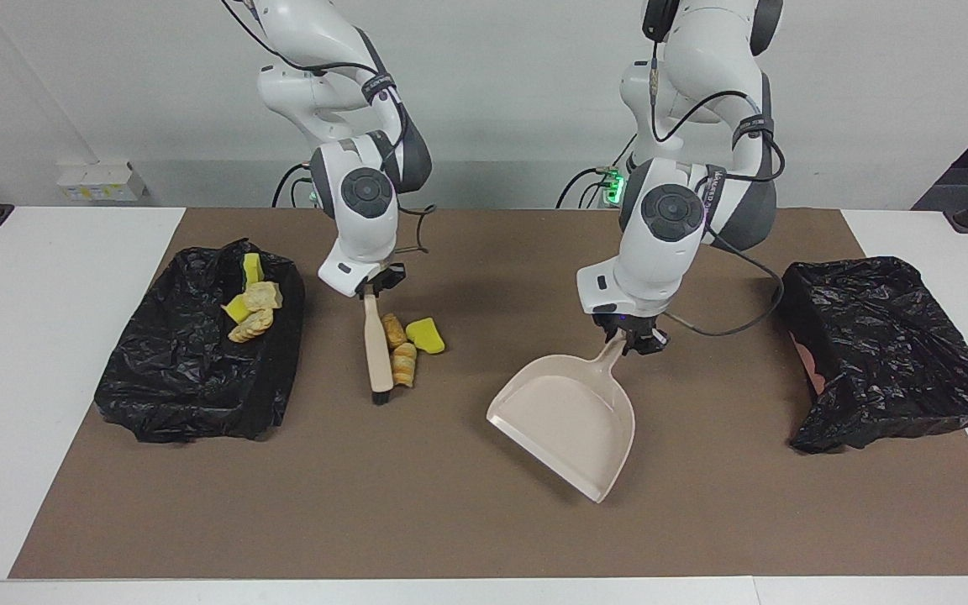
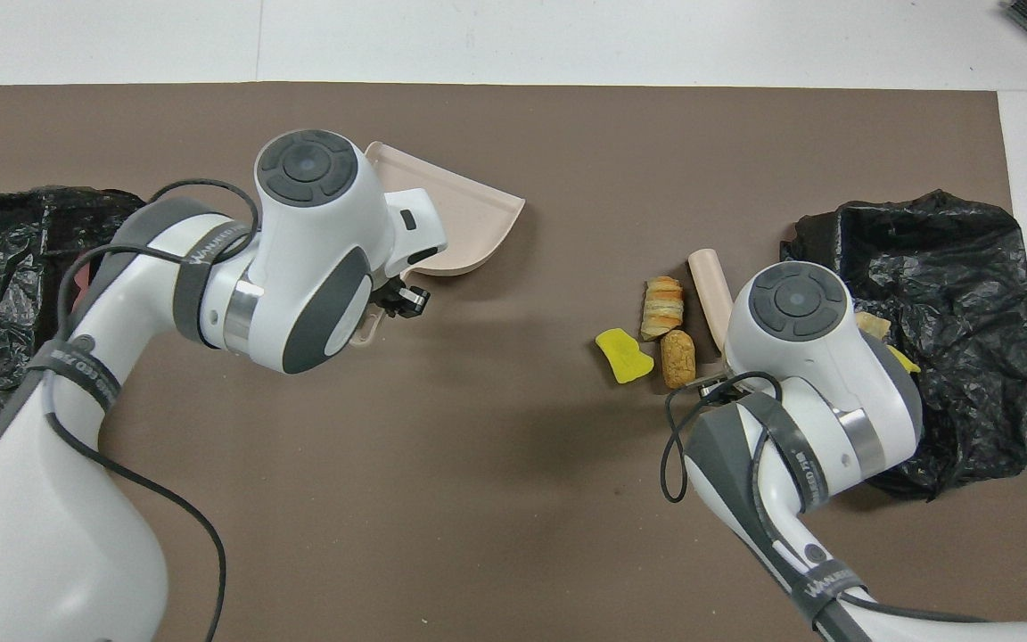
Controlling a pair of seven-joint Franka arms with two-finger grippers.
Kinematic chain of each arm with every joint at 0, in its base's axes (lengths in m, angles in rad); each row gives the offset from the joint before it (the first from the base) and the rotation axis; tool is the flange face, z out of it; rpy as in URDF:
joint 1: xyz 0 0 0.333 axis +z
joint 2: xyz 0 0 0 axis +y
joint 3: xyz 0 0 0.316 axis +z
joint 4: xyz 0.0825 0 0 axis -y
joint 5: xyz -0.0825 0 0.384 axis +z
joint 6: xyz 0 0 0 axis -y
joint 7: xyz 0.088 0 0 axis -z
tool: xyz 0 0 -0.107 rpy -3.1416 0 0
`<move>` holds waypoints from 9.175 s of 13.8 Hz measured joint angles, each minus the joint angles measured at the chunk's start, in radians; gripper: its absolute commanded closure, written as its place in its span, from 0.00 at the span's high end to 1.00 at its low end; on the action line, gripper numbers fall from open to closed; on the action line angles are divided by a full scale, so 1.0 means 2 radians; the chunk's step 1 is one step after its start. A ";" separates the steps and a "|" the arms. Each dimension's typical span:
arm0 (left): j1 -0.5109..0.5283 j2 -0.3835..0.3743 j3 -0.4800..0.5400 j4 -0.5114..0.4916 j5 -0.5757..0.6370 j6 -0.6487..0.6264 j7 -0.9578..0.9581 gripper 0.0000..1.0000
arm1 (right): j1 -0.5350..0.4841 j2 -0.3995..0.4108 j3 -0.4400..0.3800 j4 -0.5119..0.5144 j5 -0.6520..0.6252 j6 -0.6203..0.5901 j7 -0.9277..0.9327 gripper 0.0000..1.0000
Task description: Sweep and dump trash in bin
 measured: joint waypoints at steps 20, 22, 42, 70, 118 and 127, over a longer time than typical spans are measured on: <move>-0.029 -0.089 -0.006 -0.178 0.074 0.041 0.296 0.00 | 0.014 -0.120 0.029 -0.113 0.087 0.024 0.115 0.00; -0.048 -0.100 -0.007 -0.192 0.090 0.041 0.266 0.00 | 0.014 -0.101 0.032 -0.113 0.098 0.047 0.113 0.00; 0.003 -0.146 -0.003 -0.310 0.017 0.200 0.266 0.00 | 0.015 -0.111 0.114 0.025 0.153 -0.086 0.144 0.00; 0.427 -0.071 0.013 0.029 0.041 -0.047 0.751 0.00 | 0.013 -0.029 0.099 0.054 0.041 0.037 0.219 1.00; 0.054 -0.196 -0.005 -0.129 0.004 -0.077 -0.184 0.00 | -0.006 -0.115 -0.191 0.227 0.035 -0.221 -0.130 1.00; -0.062 -0.075 -0.005 -0.086 -0.044 0.001 -0.362 0.00 | -0.006 -0.115 -0.191 0.227 0.035 -0.221 -0.130 1.00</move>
